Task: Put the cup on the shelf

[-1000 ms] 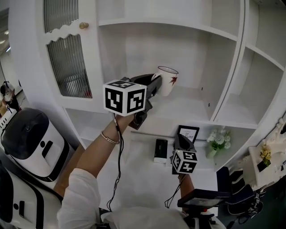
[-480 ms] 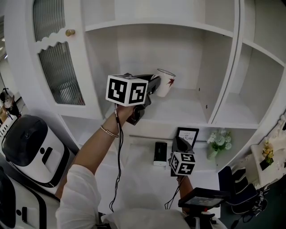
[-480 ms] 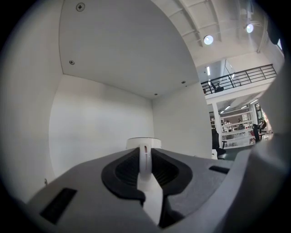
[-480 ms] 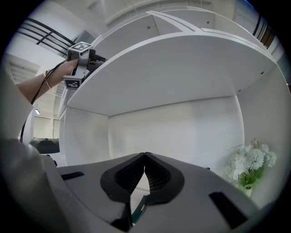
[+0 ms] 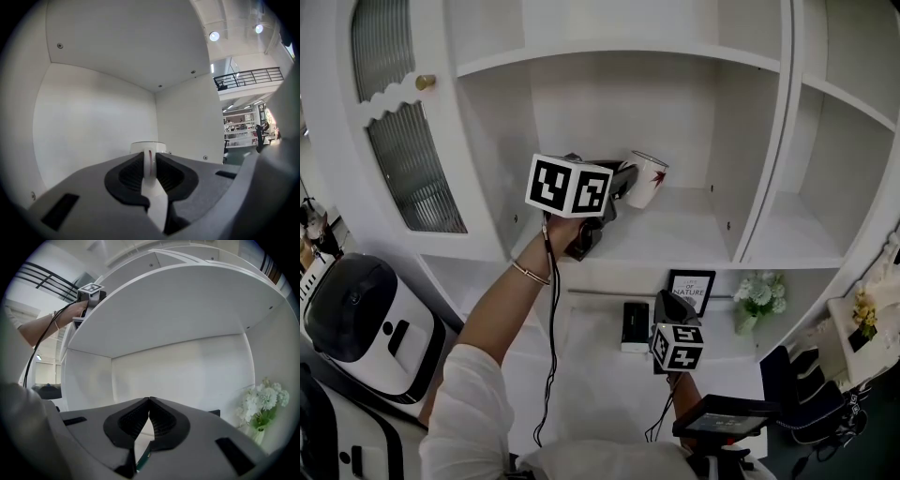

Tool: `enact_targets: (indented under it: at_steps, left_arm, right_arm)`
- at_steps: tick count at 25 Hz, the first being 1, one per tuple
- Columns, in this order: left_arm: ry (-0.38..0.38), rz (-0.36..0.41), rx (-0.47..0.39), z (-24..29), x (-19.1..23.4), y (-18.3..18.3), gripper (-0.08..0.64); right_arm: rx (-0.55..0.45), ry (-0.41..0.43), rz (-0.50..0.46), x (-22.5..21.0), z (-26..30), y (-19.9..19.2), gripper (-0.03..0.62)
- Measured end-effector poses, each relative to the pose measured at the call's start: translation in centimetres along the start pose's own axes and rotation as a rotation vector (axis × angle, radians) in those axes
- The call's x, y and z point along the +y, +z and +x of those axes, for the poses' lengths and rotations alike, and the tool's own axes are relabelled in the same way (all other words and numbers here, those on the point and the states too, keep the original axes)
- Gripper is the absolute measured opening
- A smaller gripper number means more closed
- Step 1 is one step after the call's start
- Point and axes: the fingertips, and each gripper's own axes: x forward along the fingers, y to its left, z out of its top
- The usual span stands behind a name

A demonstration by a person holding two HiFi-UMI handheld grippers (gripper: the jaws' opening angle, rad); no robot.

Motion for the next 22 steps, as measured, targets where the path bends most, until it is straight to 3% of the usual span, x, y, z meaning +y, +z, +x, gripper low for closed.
enact_targets:
  at_steps: [12,22]
  left_arm:
    - [0.005,-0.016,0.011,0.9,0.8,-1.0,0.061]
    - [0.047,0.01,0.115,0.1,0.9,-1.9,0.065]
  right_arm:
    - [0.006,-0.02,0.02,-0.9,0.0,-0.6,0.023]
    - [-0.001,-0.015,0.04,-0.5,-0.2,-0.6,0.023]
